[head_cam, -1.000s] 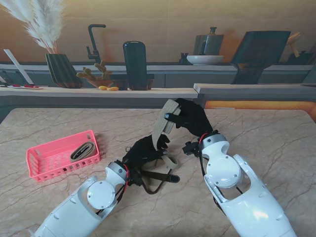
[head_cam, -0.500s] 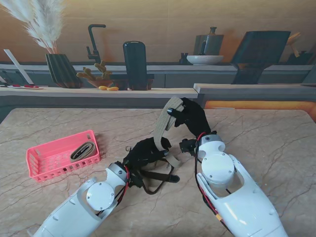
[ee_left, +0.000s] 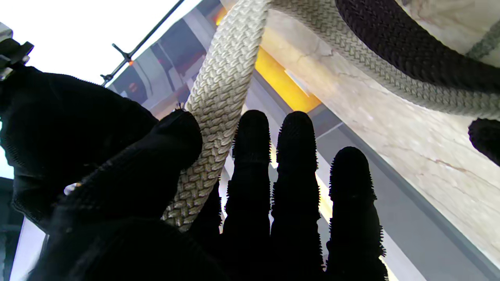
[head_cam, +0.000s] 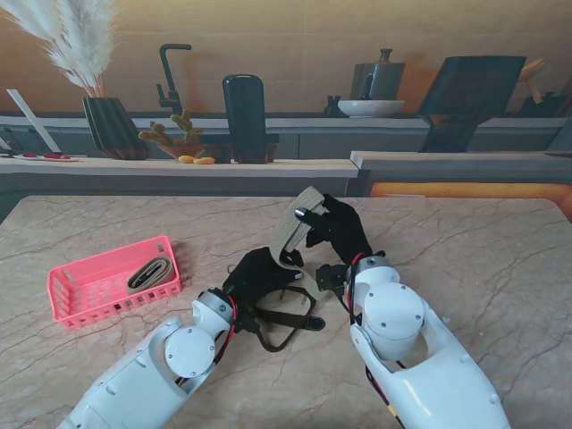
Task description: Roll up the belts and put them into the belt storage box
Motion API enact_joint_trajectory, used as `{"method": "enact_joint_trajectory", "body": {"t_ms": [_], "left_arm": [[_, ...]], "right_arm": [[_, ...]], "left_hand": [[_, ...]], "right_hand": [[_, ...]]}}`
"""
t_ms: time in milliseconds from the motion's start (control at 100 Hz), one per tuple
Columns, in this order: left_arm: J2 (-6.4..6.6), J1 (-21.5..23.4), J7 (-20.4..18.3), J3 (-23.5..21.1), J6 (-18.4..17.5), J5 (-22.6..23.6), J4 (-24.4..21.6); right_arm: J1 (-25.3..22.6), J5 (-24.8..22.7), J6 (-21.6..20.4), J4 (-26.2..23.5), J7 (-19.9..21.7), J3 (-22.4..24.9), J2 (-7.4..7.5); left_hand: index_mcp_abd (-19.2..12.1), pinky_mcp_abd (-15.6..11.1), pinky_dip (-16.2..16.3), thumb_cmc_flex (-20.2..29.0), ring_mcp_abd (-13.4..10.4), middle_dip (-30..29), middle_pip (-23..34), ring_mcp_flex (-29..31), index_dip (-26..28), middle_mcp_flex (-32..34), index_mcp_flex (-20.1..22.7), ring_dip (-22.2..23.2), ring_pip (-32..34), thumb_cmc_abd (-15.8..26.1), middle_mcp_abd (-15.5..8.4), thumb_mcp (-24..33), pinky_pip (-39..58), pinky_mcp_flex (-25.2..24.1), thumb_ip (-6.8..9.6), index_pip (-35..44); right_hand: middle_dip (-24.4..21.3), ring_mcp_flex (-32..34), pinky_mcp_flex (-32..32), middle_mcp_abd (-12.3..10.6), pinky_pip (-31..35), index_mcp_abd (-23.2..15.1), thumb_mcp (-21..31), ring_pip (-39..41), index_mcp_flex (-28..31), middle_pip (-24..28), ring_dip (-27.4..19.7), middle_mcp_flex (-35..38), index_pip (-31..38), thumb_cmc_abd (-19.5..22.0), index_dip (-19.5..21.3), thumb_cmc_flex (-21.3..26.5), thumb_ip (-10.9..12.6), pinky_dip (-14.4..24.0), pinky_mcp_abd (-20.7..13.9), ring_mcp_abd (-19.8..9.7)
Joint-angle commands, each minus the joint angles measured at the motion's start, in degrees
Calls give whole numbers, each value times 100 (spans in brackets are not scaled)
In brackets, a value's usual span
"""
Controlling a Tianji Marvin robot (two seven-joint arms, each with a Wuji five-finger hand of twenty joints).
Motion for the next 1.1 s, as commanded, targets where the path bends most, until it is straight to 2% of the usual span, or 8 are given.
{"method": "enact_joint_trajectory", "body": {"t_ms": [0, 190, 360, 510, 720, 820, 970, 1090], "left_arm": [[-6, 4, -111, -8, -144, 3, 30], [4, 4, -322, -6, -322, -290, 44], [-52, 1, -172, 43, -245, -295, 61], [-110, -66, 464, 113, -135, 441, 182], [-190, -102, 1190, 108, 195, 1006, 285], [-211, -100, 1317, 68, 345, 1039, 297], [-241, -51, 1351, 12, 378, 918, 256], [-256, -23, 1405, -11, 322, 898, 238]], "right_arm": [[-62, 25, 6, -31, -15, -39, -46], [-108, 283, 136, -137, -75, -34, -81], [-203, 784, 382, -325, -135, 12, -126], [-274, 1328, 643, -409, -222, 31, -184], [-267, 1883, 960, -303, -453, -23, -297], [-255, 2050, 1069, -256, -513, -33, -328], [-214, 2155, 1185, -143, -498, -57, -350], [-164, 2110, 1218, -26, -482, -87, -362]], "left_hand": [[-288, -116, -55, -341, -184, -72, -234, -301, 233, -430, -232, -110, -402, -281, -192, 288, -208, -148, -226, -270], [-895, -172, 92, -143, -354, -731, -411, -568, 482, -700, 197, -168, -1052, -112, -294, -311, -699, -296, -331, 143], [-710, -166, 168, 422, -266, -269, -506, -349, 98, -204, 571, -95, -843, 549, -239, -1022, -586, -224, -213, 377], [-373, -85, 204, 551, -55, -386, -226, -313, 96, -191, 459, 1, -409, 771, -39, -1256, -222, -262, -155, 454], [406, 117, 148, 312, 226, -652, 220, -848, -21, -1006, -666, 18, 43, 667, 253, -1130, 187, -713, -64, 233], [812, 105, 156, -479, 267, -790, 145, -1104, -100, -1596, -1305, -86, 124, 1161, 341, -573, 221, -851, 245, -771], [1114, 42, 83, -920, 284, -992, -226, -1726, -527, -2817, -2542, -166, -103, 984, 390, -734, 74, -1119, 289, -1882], [1254, 12, -25, -1092, 245, -1212, -475, -2171, -1448, -3646, -2597, -242, -326, 912, 481, -801, -74, -1278, 307, -3463]], "right_hand": [[36, 127, 66, -205, 229, -899, 423, 192, 422, 221, 102, 206, 1055, 683, 66, 330, 69, -19, -242, -254], [42, 130, 71, -174, 257, -875, 432, 261, 432, 243, 115, 214, 1048, 674, 73, 340, 71, -19, -257, -237], [56, 141, 84, -100, 299, -838, 461, 333, 454, 282, 132, 212, 1060, 653, 86, 386, 80, -7, -257, -189], [74, 245, 162, -69, 453, -810, 478, 667, 458, 360, 228, 201, 1047, 637, 86, 381, 72, 41, -328, -229], [71, 338, 234, 2, 600, -670, 517, 988, 471, 419, 290, 235, 1044, 630, 53, 370, 71, 69, -354, -237], [85, 333, 226, 74, 674, -595, 552, 1099, 499, 480, 300, 236, 1053, 600, 26, 398, 72, 86, -343, -197], [75, 267, 169, 128, 682, -628, 579, 1133, 546, 498, 287, 210, 1062, 547, 14, 449, 75, 78, -279, -155], [214, 29, 59, 42, 643, -836, 580, 1307, 600, 622, 357, -175, 1028, 493, -20, 357, 64, 47, -348, -331]]}}
